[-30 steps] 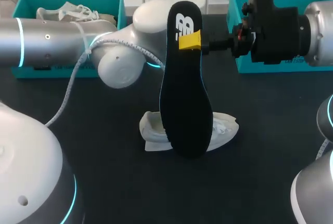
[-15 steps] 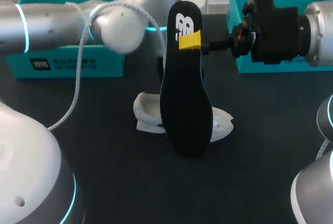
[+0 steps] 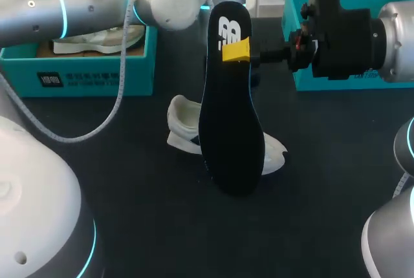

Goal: Take the shoe out of the shoebox, open the shoe tongue, remove and reinsert the insole, then place the shoe into the shoebox

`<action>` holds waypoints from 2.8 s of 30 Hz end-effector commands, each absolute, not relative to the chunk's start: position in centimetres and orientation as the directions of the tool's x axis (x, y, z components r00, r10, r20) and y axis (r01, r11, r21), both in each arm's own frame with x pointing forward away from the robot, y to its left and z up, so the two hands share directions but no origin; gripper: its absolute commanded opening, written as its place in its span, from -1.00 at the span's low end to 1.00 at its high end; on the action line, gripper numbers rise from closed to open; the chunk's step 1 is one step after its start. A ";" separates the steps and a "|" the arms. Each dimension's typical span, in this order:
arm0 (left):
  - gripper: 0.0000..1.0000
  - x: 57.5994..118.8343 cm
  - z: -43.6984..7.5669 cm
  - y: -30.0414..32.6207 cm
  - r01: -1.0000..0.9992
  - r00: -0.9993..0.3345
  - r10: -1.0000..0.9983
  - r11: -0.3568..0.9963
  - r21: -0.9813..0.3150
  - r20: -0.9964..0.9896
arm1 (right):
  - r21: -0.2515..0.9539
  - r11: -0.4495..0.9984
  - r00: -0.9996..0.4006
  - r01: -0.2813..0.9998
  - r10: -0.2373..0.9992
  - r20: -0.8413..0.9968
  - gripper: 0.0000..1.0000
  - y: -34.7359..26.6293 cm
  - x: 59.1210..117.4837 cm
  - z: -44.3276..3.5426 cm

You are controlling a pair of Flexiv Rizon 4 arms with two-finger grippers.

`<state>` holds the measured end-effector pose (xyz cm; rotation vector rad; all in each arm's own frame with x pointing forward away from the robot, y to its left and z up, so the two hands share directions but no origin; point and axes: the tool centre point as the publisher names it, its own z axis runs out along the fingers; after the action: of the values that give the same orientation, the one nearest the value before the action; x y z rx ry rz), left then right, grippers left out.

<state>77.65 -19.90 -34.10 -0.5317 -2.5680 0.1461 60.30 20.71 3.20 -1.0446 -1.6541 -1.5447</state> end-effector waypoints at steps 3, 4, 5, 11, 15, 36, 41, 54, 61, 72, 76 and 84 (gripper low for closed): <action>-1.00 77.9 -34.1 -20.1 0.344 -0.775 0.398 0.917 -0.201 0.492 | 0.484 -0.013 -0.479 0.875 0.130 0.868 -1.00 21.2 60.0 3.3; -1.00 77.9 -34.1 -20.1 0.344 -0.775 0.398 0.917 -0.201 0.492 | 0.484 -0.013 -0.479 0.875 0.130 0.868 -1.00 21.2 60.0 3.3; -1.00 77.9 -34.1 -20.1 0.344 -0.775 0.398 0.917 -0.201 0.492 | 0.484 -0.013 -0.479 0.875 0.130 0.868 -1.00 21.2 60.0 3.3; -1.00 78.6 -34.1 -21.2 0.633 -0.666 0.673 0.738 -0.232 0.322 | 0.484 -0.013 -0.479 0.875 0.130 0.868 -1.00 21.2 60.0 3.3; -1.00 78.7 -33.9 -21.7 0.795 -0.535 0.823 0.566 -0.218 0.187 | 0.484 -0.013 -0.479 0.875 0.130 0.868 -1.00 21.2 60.0 3.3; -1.00 78.3 -33.9 -22.2 0.982 -0.095 0.985 0.116 -0.146 0.145 | 0.484 -0.013 -0.479 0.875 0.130 0.868 -1.00 21.2 60.0 3.3; -1.00 77.1 -34.8 -22.7 0.978 -0.093 0.973 0.129 -0.163 0.213 | 0.484 -0.013 -0.479 0.875 0.130 0.868 -1.00 21.2 60.0 3.3; -1.00 75.1 -36.9 -23.9 0.975 -0.040 0.957 0.100 -0.198 0.286 | 0.484 -0.013 -0.479 0.875 0.130 0.868 -1.00 21.2 60.0 3.3; -1.00 74.6 -39.1 -24.2 0.981 0.003 0.942 0.062 -0.183 0.335 | 0.484 -0.013 -0.479 0.875 0.130 0.868 -1.00 21.2 60.0 3.3; -1.00 73.8 -38.9 -23.7 0.977 -0.075 0.933 0.139 -0.160 0.353 | 0.484 -0.013 -0.479 0.875 0.130 0.868 -1.00 21.2 60.0 3.3; -1.00 73.7 -37.7 -23.4 0.981 -0.096 0.927 0.150 -0.124 0.364 | 0.484 -0.013 -0.479 0.875 0.130 0.868 -1.00 21.2 60.0 3.3; -1.00 73.9 -36.7 -22.6 0.972 -0.124 0.910 0.192 -0.136 0.396 | 0.484 -0.013 -0.479 0.875 0.130 0.868 -1.00 21.2 60.0 3.3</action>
<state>73.62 -22.83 -37.09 -1.7643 -2.0840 -0.2272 60.30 20.71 3.20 -1.0446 -1.6541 -1.5447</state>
